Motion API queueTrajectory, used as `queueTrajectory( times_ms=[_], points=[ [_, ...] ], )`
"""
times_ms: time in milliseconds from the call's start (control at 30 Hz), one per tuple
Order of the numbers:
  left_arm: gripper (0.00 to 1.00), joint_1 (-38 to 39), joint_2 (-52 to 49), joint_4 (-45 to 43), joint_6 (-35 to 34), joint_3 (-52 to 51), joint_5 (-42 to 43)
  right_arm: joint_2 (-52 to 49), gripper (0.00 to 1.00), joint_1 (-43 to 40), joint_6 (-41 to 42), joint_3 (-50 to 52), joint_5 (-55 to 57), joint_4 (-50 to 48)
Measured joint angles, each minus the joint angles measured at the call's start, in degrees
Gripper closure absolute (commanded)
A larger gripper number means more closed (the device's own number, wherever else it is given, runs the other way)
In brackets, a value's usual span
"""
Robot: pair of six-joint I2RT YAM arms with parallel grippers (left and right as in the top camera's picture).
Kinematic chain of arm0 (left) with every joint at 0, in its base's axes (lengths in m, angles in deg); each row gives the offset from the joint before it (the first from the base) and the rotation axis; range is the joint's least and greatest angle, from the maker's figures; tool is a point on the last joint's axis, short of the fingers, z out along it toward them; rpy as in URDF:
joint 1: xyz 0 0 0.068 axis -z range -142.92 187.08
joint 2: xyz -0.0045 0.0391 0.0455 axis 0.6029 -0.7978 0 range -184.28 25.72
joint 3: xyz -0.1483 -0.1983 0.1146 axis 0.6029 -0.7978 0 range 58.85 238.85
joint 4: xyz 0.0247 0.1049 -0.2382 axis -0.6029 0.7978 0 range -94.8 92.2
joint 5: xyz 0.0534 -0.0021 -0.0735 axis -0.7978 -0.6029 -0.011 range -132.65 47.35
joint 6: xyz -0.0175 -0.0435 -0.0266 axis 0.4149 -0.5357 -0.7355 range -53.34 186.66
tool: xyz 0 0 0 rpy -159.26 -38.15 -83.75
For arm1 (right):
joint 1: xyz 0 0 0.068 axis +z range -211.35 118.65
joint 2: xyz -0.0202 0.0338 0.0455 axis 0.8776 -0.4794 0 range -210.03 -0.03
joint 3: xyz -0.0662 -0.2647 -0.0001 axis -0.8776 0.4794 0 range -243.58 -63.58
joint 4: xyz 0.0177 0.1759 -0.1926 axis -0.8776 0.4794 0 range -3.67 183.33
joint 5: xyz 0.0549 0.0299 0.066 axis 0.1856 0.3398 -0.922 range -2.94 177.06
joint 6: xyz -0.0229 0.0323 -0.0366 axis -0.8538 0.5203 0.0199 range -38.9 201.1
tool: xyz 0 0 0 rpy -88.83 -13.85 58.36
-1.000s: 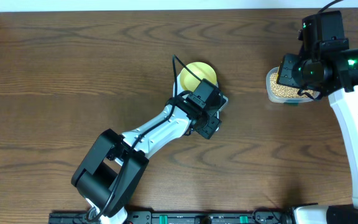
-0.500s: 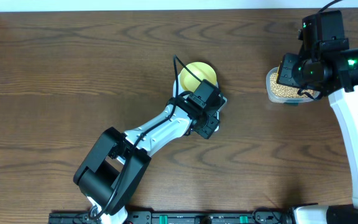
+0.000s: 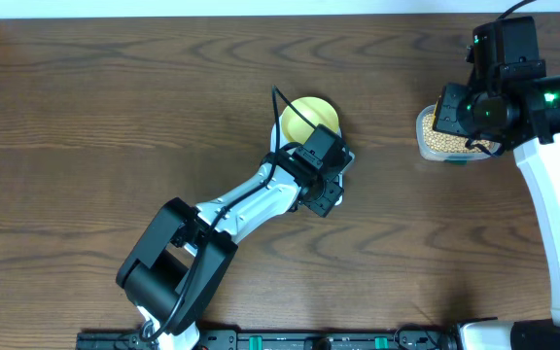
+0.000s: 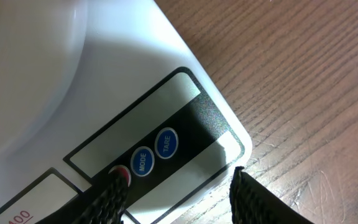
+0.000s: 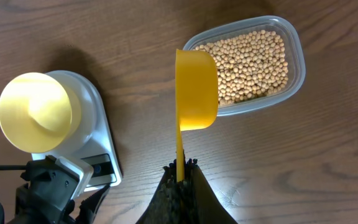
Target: Scoop item into bowl and weigh 50g on scale
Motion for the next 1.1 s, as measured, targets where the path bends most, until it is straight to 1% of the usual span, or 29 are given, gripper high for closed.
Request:
queueTrajectory(
  times_ms=[867,1100],
  points=[
    [0.44,0.0,-0.6,0.4,0.0,0.5,-0.2,0.0,0.99,0.0,0.0,0.0,0.0,-1.2],
    [0.44,0.0,-0.6,1.9,0.2,0.9,-0.2,0.0,0.99,0.0,0.0,0.0,0.0,-1.2]
  ],
)
